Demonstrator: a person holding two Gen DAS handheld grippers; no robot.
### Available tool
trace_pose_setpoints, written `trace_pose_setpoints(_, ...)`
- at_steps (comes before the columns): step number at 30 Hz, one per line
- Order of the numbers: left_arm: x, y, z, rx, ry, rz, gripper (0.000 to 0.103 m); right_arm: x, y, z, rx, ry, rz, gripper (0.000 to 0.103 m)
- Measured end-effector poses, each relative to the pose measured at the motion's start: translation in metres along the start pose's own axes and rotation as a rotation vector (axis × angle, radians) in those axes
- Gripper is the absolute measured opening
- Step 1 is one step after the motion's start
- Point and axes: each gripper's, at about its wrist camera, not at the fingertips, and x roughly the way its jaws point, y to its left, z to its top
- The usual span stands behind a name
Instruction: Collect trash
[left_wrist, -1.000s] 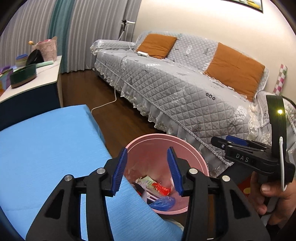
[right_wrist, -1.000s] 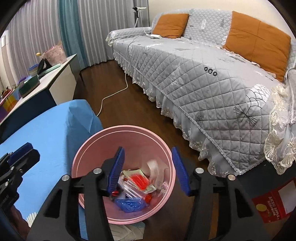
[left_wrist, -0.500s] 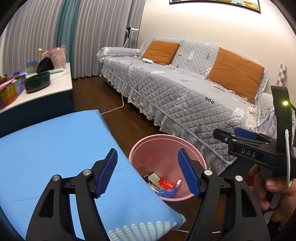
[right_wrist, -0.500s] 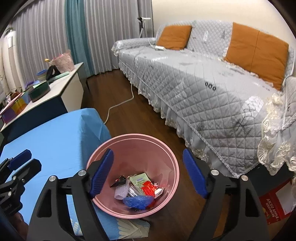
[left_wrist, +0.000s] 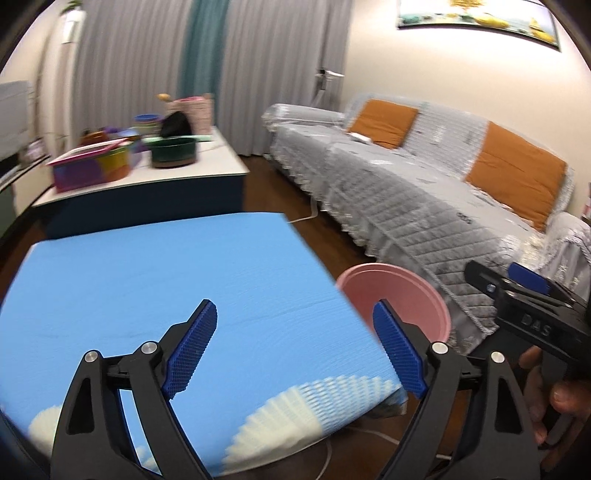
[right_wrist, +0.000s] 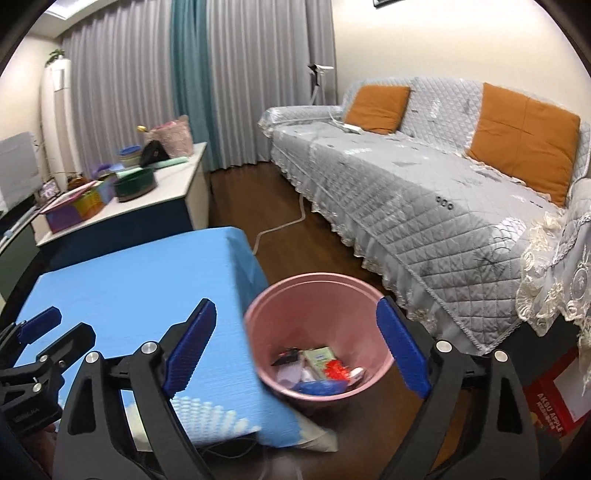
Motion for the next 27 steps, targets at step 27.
trace_pose_setpoints(27,-0.086,0.109,-0.067,-0.132,0.015,0.32,0.088,-0.047,0.117,-0.062,-0.155,0.026,0.145,0.095)
